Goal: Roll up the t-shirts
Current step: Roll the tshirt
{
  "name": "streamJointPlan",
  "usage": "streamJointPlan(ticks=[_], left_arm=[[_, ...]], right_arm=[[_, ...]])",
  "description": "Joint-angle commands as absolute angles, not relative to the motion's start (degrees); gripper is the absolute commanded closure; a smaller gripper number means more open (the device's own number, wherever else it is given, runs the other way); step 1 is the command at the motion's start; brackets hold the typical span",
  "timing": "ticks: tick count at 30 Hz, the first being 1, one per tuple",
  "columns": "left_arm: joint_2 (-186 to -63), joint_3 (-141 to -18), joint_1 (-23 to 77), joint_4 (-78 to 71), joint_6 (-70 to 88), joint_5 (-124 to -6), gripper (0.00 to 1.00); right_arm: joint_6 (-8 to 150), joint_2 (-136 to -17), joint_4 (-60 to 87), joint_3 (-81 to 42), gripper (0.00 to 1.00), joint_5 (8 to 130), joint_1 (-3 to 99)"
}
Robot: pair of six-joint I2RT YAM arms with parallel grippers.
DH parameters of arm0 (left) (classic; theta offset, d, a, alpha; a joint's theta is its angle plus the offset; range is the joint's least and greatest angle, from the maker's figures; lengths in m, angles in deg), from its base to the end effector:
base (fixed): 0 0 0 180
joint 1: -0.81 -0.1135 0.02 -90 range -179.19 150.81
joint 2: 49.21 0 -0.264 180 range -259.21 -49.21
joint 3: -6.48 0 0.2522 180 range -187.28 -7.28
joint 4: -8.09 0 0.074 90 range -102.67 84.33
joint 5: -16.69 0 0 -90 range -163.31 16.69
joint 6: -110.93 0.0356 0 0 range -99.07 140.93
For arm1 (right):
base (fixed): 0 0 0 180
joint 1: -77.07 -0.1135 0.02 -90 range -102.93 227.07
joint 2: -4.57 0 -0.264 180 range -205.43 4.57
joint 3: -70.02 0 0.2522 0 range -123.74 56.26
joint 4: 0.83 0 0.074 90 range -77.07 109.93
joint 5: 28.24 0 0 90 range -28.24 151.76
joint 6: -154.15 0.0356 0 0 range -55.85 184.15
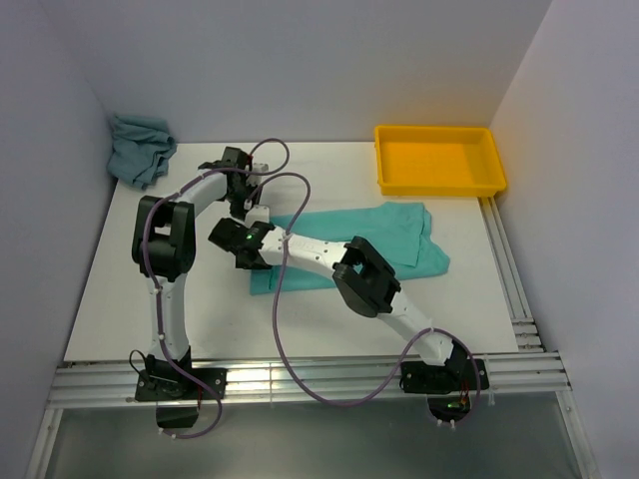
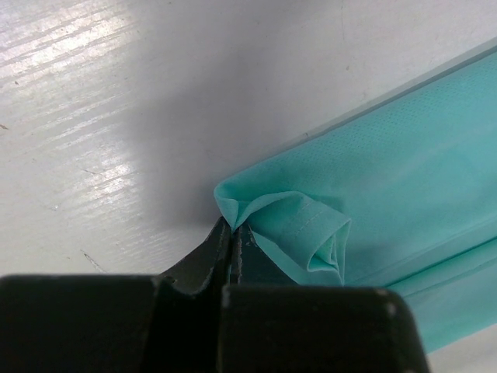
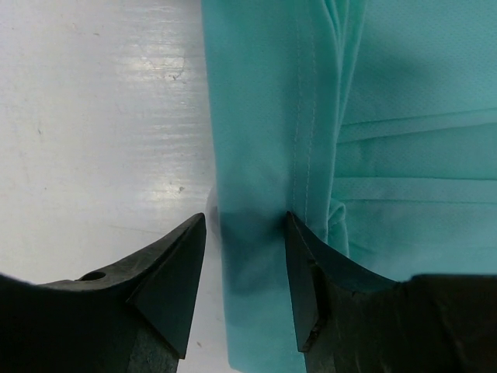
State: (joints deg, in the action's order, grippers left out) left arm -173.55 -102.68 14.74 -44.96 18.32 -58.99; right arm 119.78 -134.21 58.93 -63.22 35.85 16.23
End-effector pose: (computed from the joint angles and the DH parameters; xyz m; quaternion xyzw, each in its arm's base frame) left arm 0.4371 -0.1175 0.1647 0.1195 0.9673 -0.1481 0.1678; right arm 0.2640 0.4412 0.1668 0.0046 0.9532 0.0619 0.2959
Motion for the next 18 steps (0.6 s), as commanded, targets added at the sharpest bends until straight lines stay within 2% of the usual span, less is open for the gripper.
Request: streamJointPlan(ticks=[1, 6, 9, 14, 18], left_arm=[[-172.3, -104.1, 15.2, -47.0, 18.6, -60.8, 1.0], [-172.2, -104.0, 15.5, -47.2, 18.6, -60.7, 1.0], [-172.0, -104.1, 15.6, -47.3, 18.6, -60.9, 0.99], [-171.8, -104.2, 15.6, -47.5, 18.8, -61.0, 0.99], [-172.0, -104.7, 15.6, -47.9, 19.1, -61.2, 0.99]], right_arm=[[119.3, -136.4, 64.2, -67.8, 0.47, 32.9, 15.3], [119.6, -139.2, 67.8, -70.6, 0.49, 32.6, 14.9], [119.8, -140.5, 70.3, -71.5, 0.55, 32.7, 14.9], [118.1, -141.0, 69.2, -70.6, 0.73, 35.0, 15.2], [116.2, -137.9, 63.3, -64.5, 0.87, 38.3, 15.7]])
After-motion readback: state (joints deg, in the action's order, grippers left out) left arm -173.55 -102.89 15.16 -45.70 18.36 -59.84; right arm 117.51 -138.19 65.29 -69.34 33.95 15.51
